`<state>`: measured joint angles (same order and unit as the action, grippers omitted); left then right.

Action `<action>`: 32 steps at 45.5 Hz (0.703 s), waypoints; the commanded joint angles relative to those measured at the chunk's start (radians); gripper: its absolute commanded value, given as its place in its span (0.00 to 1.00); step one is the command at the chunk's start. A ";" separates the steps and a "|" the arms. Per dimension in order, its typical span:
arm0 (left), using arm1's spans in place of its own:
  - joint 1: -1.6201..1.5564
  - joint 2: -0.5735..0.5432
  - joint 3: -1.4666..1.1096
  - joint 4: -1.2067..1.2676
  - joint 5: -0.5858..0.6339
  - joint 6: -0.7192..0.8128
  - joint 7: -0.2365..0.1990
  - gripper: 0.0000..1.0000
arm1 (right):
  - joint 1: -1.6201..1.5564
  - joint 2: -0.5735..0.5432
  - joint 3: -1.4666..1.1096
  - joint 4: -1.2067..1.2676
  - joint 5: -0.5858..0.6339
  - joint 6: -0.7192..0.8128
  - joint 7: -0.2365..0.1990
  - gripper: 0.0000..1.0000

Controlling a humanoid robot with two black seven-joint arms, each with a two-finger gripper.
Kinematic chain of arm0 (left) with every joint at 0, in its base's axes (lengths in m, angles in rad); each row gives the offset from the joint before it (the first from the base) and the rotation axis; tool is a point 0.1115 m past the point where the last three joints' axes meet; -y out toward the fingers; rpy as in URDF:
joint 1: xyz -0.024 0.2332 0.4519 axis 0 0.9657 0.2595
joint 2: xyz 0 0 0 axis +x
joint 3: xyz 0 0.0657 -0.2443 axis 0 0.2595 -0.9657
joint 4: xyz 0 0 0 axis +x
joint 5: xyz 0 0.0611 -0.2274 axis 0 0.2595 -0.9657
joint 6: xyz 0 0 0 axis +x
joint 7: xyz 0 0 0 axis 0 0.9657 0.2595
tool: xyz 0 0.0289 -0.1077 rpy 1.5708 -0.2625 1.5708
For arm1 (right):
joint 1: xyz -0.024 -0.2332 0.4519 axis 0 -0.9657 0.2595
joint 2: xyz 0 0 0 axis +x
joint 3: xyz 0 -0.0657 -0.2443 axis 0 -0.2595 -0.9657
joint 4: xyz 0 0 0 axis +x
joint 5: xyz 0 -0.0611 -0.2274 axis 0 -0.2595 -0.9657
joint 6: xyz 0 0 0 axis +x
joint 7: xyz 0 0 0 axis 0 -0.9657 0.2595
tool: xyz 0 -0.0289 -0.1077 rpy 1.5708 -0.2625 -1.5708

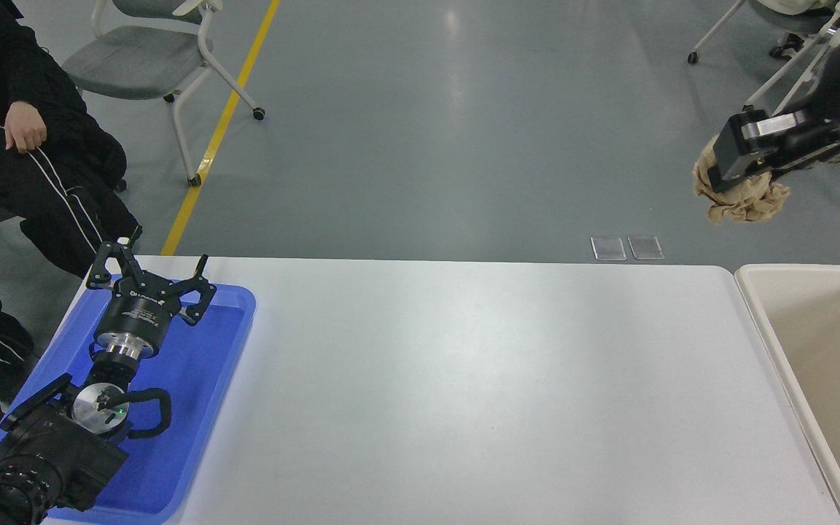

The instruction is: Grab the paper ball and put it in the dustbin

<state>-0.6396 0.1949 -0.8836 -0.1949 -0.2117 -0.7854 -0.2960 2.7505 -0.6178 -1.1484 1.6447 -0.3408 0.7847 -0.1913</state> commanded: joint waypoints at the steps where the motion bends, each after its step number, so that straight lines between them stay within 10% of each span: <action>1: 0.000 0.000 0.000 0.000 0.000 0.000 0.000 1.00 | -0.043 -0.003 -0.031 -0.009 -0.029 0.001 -0.002 0.00; 32: 0.000 0.000 0.000 0.000 0.000 0.000 0.000 1.00 | -0.873 -0.076 0.012 -0.637 -0.135 -0.140 0.006 0.00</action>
<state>-0.6398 0.1949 -0.8835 -0.1952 -0.2116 -0.7854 -0.2961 2.2414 -0.6641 -1.1803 1.3217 -0.4626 0.7402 -0.1926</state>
